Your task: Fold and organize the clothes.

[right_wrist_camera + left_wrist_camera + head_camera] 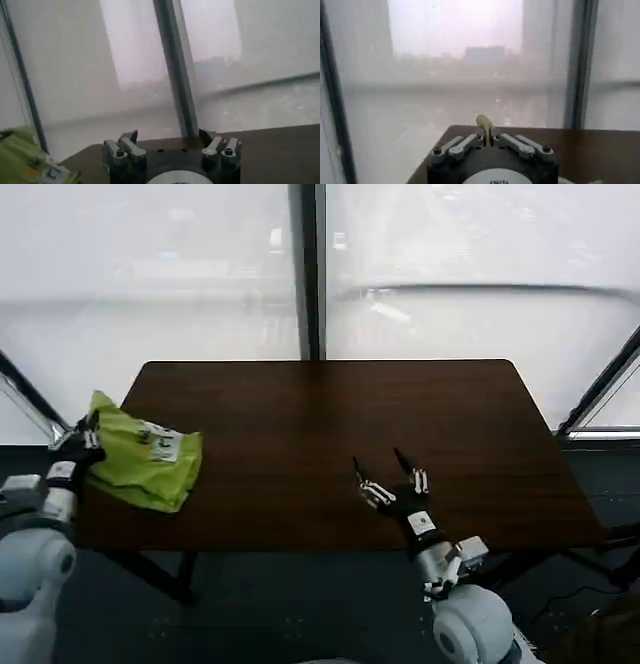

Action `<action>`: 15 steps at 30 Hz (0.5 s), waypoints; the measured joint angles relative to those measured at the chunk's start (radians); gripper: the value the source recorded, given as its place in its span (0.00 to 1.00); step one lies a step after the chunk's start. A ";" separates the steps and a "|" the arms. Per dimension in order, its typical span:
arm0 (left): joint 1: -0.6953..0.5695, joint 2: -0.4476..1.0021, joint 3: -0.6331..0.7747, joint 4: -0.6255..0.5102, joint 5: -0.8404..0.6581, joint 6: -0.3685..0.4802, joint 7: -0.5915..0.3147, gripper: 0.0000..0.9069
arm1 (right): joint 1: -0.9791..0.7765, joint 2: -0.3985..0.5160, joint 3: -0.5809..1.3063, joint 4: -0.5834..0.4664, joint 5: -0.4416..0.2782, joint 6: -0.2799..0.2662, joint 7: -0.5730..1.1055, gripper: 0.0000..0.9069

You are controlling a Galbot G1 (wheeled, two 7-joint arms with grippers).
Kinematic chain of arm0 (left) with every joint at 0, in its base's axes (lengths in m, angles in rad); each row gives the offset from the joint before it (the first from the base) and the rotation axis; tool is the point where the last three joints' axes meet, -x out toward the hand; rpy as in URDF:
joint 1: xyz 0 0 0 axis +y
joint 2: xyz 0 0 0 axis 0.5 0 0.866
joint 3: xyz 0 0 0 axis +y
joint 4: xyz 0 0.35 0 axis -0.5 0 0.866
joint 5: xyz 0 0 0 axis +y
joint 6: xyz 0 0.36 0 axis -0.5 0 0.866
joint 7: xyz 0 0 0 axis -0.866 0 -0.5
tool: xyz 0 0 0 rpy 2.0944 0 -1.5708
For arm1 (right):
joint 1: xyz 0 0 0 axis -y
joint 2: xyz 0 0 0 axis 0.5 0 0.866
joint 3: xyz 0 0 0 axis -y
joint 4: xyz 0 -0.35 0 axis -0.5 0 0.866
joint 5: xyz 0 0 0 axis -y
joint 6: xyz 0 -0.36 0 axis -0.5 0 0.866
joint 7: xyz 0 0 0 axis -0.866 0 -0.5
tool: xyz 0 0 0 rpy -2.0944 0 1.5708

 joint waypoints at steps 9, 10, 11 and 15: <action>-0.024 -0.046 0.116 -0.135 -0.058 0.112 -0.142 0.01 | -0.011 -0.008 0.022 0.008 -0.001 -0.001 0.004 0.97; -0.035 -0.079 0.167 -0.131 -0.034 0.107 -0.147 0.97 | -0.020 -0.009 0.028 0.015 -0.002 -0.002 0.005 0.97; -0.045 -0.114 0.214 -0.118 -0.019 0.099 -0.147 0.97 | -0.028 -0.010 0.034 0.020 -0.005 -0.003 0.005 0.97; -0.092 -0.261 0.381 0.010 0.043 0.070 -0.138 0.97 | -0.076 -0.009 0.066 0.053 -0.015 -0.005 0.005 0.97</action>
